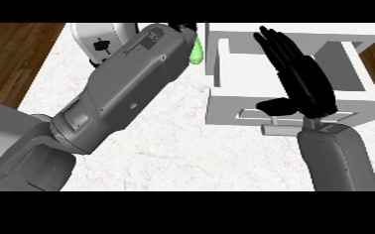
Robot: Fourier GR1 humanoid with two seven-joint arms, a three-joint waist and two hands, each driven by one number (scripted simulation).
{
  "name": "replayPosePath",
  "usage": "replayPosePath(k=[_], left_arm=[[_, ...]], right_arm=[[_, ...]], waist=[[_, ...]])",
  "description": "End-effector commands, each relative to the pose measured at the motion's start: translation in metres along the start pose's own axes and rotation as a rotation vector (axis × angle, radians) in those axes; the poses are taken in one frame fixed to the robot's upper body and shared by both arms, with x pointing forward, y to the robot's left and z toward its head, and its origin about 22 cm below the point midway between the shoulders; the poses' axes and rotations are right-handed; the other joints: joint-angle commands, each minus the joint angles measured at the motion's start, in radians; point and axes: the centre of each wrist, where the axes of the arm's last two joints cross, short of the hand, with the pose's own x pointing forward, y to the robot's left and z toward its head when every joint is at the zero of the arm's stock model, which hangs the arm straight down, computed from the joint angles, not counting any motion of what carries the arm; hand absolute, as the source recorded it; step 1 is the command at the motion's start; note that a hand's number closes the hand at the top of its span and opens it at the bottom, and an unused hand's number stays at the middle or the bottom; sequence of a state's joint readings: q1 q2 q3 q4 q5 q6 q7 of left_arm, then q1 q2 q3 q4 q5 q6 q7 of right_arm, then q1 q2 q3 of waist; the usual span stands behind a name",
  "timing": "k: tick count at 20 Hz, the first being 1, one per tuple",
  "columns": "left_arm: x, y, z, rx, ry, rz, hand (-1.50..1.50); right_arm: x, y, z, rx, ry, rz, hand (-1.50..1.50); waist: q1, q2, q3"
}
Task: Pick up the can, place it into the drawer and close the drawer
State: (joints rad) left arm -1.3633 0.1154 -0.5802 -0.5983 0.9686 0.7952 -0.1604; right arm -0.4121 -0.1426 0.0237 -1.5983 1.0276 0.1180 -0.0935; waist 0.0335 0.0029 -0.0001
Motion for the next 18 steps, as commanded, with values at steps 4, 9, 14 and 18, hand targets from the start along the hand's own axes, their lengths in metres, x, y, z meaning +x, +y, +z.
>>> replayPosePath(k=[4, 9, 14, 18], left_arm=[[0.005, 0.027, -0.004, 0.030, 0.009, -0.015, -1.50], [0.005, 0.050, 0.002, 0.013, 0.008, -0.018, -1.50], [0.005, 0.074, -0.002, 0.028, 0.018, -0.035, -1.50], [0.010, 0.068, 0.013, 0.015, 0.008, -0.013, -1.50]], right_arm=[[-0.027, 0.045, -0.029, 0.021, 0.045, 0.120, -1.50], [-0.008, 0.077, -0.059, 0.057, 0.093, 0.176, -1.50], [-0.046, 0.095, -0.050, 0.044, 0.113, 0.217, -1.50], [-0.063, 0.104, -0.049, 0.014, 0.154, 0.248, -1.50]], waist=[[0.002, 0.002, 0.001], [0.026, 0.000, 0.000], [0.006, 0.003, 0.001], [0.031, 0.004, 0.001]])
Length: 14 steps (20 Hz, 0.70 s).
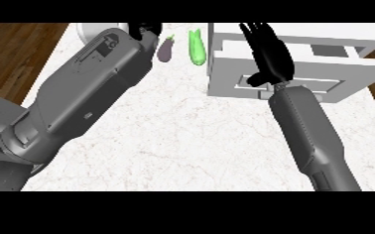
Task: Pick up the can, place it into the drawer and close the drawer
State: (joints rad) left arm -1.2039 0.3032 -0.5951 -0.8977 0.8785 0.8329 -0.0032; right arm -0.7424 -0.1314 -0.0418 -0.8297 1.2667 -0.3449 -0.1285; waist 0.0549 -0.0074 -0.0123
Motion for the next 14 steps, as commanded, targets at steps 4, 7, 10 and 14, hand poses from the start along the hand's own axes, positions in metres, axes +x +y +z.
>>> replayPosePath(k=[4, 7, 10, 14], left_arm=[[0.017, 0.036, -0.013, 0.017, -0.029, -0.004, -1.50], [0.014, 0.020, 0.006, -0.015, -0.016, 0.002, -1.50], [0.011, 0.027, 0.002, 0.008, -0.021, 0.014, -1.50], [0.017, 0.027, 0.010, 0.019, -0.016, 0.006, -1.50]], right_arm=[[-0.006, 0.023, -0.008, -0.027, 0.052, 0.019, -1.50], [-0.023, 0.030, 0.000, -0.056, 0.075, 0.033, -1.50], [-0.020, 0.017, -0.019, -0.091, 0.061, 0.041, -1.50], [-0.022, 0.013, -0.027, -0.131, 0.096, 0.058, -1.50]], waist=[[0.005, 0.026, 0.014], [0.022, 0.024, 0.015], [0.016, 0.032, 0.015], [0.027, 0.028, 0.015]])
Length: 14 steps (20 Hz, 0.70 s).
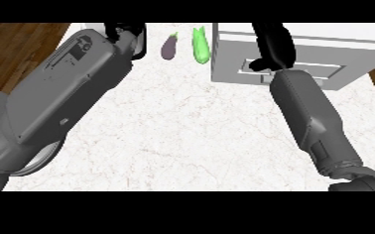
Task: Pick up the can, place it into the drawer and close the drawer
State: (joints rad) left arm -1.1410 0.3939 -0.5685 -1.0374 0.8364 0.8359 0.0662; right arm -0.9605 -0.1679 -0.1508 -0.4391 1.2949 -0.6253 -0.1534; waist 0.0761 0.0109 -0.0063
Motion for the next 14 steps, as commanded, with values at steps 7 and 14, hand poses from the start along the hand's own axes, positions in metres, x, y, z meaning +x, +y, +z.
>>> replayPosePath(k=[7, 14], left_arm=[[0.014, 0.001, 0.003, -0.022, -0.044, 0.002, -1.50], [0.023, 0.007, 0.011, -0.040, -0.011, -0.011, -1.50]], right_arm=[[0.013, -0.021, -0.036, -0.052, 0.025, 0.033, -1.50], [-0.011, -0.054, -0.058, -0.059, 0.084, 0.057, -1.50]], waist=[[0.012, 0.026, 0.008], [0.037, 0.024, 0.009]])
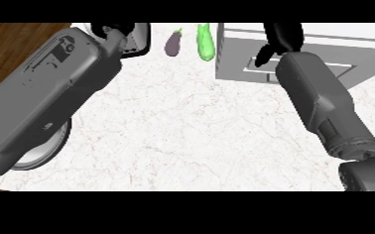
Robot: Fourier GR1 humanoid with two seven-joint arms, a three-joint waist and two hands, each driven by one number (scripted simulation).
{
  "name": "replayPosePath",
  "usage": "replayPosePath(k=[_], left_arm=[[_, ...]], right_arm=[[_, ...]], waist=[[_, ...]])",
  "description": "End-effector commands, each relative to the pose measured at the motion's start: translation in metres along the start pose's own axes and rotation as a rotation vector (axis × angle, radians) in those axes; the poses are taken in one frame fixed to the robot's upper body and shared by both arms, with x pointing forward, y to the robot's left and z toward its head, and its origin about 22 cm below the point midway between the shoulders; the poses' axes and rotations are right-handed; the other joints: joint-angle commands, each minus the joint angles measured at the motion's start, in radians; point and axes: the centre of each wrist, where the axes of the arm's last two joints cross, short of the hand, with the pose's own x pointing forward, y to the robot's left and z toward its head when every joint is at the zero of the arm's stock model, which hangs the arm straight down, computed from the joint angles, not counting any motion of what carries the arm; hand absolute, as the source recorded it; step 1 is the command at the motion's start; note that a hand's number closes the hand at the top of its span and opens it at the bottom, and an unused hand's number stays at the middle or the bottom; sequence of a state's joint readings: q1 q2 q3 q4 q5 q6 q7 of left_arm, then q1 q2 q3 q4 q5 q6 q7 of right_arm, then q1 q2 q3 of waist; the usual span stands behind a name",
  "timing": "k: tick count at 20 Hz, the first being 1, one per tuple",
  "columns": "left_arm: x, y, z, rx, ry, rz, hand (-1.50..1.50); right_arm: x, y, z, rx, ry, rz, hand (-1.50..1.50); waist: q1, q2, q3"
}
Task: Pick up the can, place it into the drawer and close the drawer
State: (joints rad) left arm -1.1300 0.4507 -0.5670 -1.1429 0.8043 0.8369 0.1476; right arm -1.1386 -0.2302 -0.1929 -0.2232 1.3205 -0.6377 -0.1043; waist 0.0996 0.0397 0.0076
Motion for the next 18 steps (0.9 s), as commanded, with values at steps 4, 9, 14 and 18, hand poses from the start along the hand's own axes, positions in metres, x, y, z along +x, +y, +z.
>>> replayPosePath(k=[4, 9, 14, 18], left_arm=[[-0.004, -0.001, 0.011, -0.023, 0.002, -0.001, -1.50], [0.003, 0.017, 0.007, -0.015, 0.007, 0.002, -1.50], [0.002, 0.007, 0.014, -0.025, 0.014, 0.008, -1.50], [-0.003, 0.012, 0.016, -0.007, 0.010, 0.010, -1.50]], right_arm=[[0.010, -0.031, -0.028, 0.004, -0.055, -0.083, -1.50], [0.028, -0.045, -0.042, 0.007, 0.023, -0.487, -1.50], [0.019, -0.036, -0.035, -0.019, 0.060, -0.725, -1.50], [0.014, -0.032, -0.031, -0.013, 0.061, -0.765, -1.50]], waist=[[0.019, -0.005, -0.004], [0.021, -0.011, -0.003], [0.004, -0.011, -0.001], [0.005, -0.004, -0.004]])
